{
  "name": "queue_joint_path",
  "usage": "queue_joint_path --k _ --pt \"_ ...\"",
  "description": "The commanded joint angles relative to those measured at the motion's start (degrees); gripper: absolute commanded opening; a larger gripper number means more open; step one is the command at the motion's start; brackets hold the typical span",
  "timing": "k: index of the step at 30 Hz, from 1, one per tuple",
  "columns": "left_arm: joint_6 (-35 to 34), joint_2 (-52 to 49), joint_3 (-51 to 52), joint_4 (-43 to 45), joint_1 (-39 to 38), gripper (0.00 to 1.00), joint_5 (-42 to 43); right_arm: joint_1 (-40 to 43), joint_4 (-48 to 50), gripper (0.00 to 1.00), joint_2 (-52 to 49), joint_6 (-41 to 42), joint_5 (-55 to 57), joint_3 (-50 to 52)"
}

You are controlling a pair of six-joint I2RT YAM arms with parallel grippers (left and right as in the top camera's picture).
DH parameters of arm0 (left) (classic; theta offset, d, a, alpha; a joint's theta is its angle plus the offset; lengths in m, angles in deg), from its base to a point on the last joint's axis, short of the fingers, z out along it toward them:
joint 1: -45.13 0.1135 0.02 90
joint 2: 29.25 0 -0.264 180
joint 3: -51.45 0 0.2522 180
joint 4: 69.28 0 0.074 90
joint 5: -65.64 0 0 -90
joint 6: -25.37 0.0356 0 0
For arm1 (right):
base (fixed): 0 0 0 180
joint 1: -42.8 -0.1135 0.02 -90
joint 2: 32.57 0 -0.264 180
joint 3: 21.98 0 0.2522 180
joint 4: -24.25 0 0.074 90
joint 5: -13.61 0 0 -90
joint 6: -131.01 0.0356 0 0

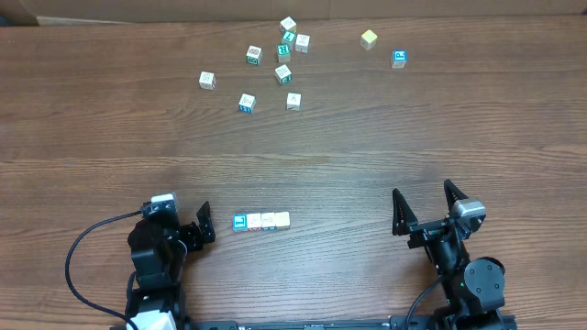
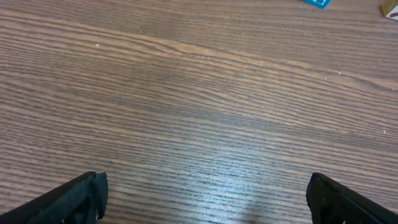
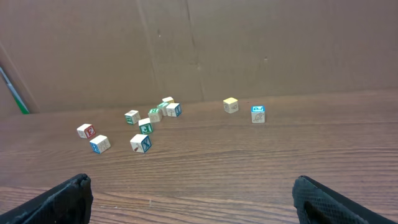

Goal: Form a horizontal line

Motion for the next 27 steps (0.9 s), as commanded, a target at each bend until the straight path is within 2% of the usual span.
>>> queue_joint_path --k 1,8,14,27 --pt "-0.61 2.43 0.20 -1.92 -0.42 1.00 1.01 -0.26 0.37 1.00 0.57 -0.24 0.09 0.55" --pt "-0.61 8.13 0.20 -7.63 -0.44 0.99 0.37 -0.26 0.37 1.00 0.57 -0.24 0.09 0.55" --pt "-0.42 20.35 0.20 -17.94 -0.42 1.00 -1.11 -0.26 0.37 1.00 0.57 -0.24 0.09 0.55" --pt "1.14 34.38 0.20 -17.90 -1.55 1.00 -1.05 -0.26 0.37 1.00 0.55 -0.24 0.09 0.55"
